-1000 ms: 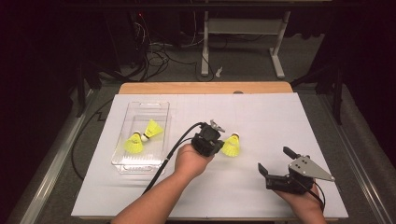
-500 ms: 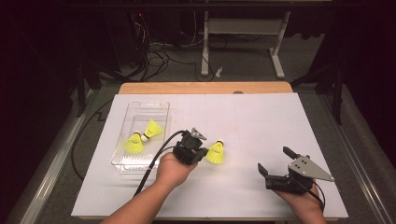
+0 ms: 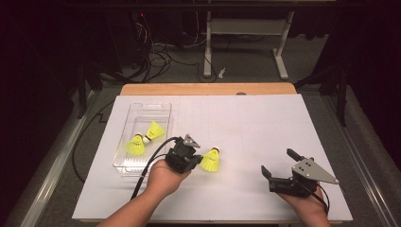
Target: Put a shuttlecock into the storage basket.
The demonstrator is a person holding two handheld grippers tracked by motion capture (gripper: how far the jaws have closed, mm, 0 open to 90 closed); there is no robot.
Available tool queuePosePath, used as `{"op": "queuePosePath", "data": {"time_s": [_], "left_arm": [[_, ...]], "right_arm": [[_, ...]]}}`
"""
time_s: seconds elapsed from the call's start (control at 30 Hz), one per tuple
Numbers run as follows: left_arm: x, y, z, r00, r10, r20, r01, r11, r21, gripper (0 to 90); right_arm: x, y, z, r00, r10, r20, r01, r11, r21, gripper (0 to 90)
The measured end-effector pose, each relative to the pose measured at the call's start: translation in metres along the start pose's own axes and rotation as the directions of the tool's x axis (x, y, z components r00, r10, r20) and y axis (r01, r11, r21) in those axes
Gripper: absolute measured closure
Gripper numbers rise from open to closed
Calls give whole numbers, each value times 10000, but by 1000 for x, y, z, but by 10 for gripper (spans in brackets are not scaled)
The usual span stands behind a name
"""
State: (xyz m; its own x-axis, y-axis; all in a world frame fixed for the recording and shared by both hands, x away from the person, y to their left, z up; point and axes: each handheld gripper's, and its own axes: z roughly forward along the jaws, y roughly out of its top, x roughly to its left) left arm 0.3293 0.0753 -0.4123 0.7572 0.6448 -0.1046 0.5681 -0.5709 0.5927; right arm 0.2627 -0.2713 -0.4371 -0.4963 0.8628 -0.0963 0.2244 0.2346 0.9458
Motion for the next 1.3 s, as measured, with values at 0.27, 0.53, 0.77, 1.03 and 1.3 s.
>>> {"op": "queuePosePath", "data": {"time_s": [0.27, 0.53, 0.77, 1.03, 1.3], "left_arm": [[4, -15, -11, 9999, -80, -113, 82, 9998, 184, 900], [7, -26, -19, 9996, -225, -139, 228, 9995, 229, 900], [8, -28, -24, 9997, -240, -74, 242, 9994, 242, 900], [11, -29, -28, 9995, -309, -17, 310, 9993, 192, 900], [16, -23, -36, 9994, -356, 42, 355, 9993, 138, 900]], "right_arm": [[0, 0, 1, 10000, 9, -24, -9, 10000, 0, 0], [0, 0, 2, 10000, -10, -36, 10, 10000, 18, 0], [1, 0, 3, 10000, -12, -59, 12, 10000, 58, 0], [1, -1, 3, 10000, 2, -70, -2, 10000, 79, 0], [1, -1, 4, 10000, 16, -85, -15, 9999, 119, 0]]}}
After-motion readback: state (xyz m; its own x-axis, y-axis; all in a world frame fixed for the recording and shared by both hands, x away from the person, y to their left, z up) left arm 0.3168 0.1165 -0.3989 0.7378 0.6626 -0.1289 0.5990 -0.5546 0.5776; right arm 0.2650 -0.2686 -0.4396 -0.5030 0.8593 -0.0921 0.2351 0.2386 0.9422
